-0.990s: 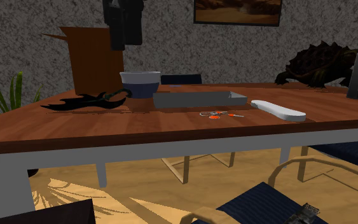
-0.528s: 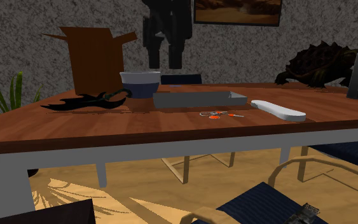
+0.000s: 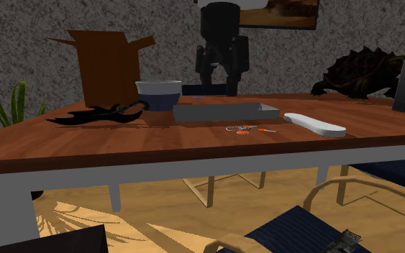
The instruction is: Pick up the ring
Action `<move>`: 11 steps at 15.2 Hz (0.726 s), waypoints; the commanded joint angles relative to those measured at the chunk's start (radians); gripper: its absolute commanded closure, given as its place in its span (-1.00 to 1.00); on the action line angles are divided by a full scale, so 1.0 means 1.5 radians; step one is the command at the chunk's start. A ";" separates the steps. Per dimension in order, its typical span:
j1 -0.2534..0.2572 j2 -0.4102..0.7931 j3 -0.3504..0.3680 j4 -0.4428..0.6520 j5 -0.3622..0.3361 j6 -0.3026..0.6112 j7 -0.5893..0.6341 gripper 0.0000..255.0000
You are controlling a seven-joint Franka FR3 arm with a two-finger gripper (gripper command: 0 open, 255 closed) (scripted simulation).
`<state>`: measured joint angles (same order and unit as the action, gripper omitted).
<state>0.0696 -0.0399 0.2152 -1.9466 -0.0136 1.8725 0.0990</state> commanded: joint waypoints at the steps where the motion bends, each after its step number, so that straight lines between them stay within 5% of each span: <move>1: 0.007 0.058 0.008 0.054 -0.013 -0.001 0.019 -1.00; 11: 0.068 0.356 0.017 0.386 -0.081 -0.062 0.085 -1.00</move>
<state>0.1655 0.4563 0.2426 -1.4126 -0.1282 1.7900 0.2248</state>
